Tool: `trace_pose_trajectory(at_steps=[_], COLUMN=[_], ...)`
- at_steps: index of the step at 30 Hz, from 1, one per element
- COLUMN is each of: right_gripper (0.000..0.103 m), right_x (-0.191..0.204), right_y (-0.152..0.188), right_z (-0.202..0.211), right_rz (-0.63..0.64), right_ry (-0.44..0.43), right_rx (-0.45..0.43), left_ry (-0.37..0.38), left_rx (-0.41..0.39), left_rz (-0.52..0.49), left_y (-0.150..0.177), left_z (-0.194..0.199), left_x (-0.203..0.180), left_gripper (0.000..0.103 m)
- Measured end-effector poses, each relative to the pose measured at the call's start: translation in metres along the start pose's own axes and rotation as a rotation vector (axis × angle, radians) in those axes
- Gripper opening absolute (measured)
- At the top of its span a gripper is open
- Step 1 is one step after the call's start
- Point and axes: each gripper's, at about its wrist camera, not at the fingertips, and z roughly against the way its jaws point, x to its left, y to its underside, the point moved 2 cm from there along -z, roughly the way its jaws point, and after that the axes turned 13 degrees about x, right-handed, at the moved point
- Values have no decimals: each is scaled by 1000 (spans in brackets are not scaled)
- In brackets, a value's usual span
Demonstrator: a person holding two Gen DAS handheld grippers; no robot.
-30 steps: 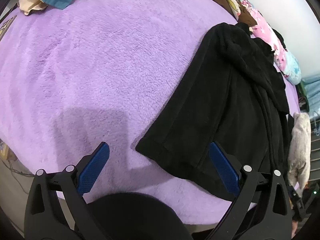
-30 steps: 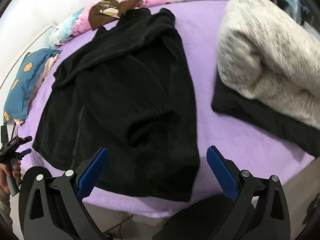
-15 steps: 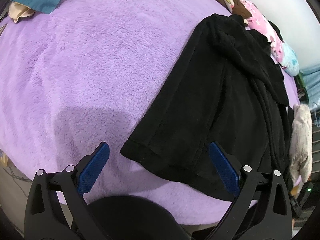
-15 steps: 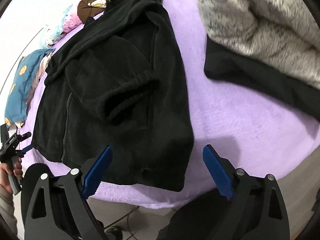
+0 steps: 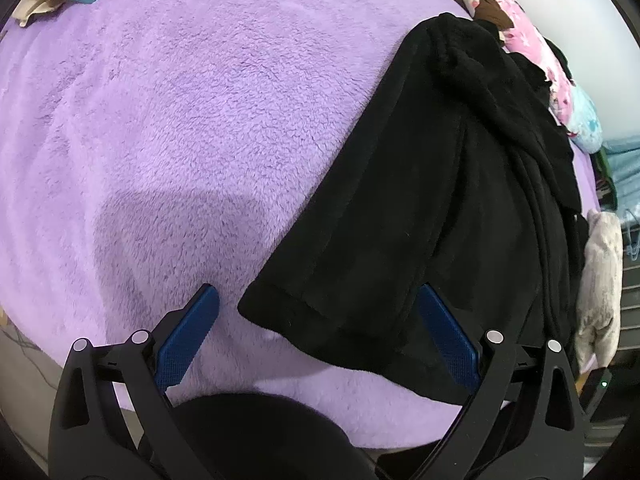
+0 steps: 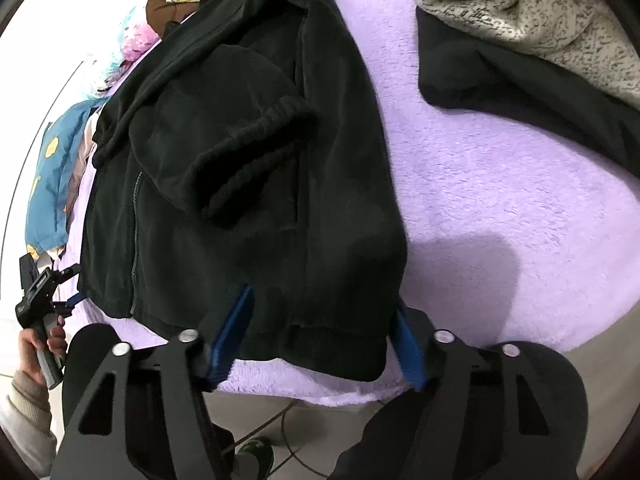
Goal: Fold large clothes
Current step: 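Grasp the jacket hem with the right tool while the left tool grasps it too, then lift the hem with both tools and fold it toward the collar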
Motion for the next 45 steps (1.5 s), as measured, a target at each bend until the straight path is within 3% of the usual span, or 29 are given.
trace_pose_trajectory(at_steps=[6, 9, 15, 20, 28, 38, 45], right_gripper=[45, 40, 30, 16, 14, 12, 12], right_x=[-9, -10, -6, -11, -9, -3, 10], right_y=[0, 1, 1, 0, 2, 1, 1], right_z=[-3, -2, -2, -5, -4, 8, 30], right_rz=[-57, -64, -57, -83, -98, -88, -45], right_ry=[-44, -66, -72, -128, -159, -185, -191], right_rx=[5, 4, 9, 22, 18, -7, -44], left_ry=[66, 65, -4, 2, 12, 23, 53], left_rx=[5, 14, 28, 33, 25, 21, -23], left_rz=[42, 40, 16, 31, 96, 73, 5], left_y=[-4, -5, -5, -9, -4, -5, -4], left_z=[0, -2, -6, -8, -1, 12, 33], left_x=[13, 13, 2, 5, 15, 8, -1], left_gripper=[95, 93, 75, 64, 44, 20, 14])
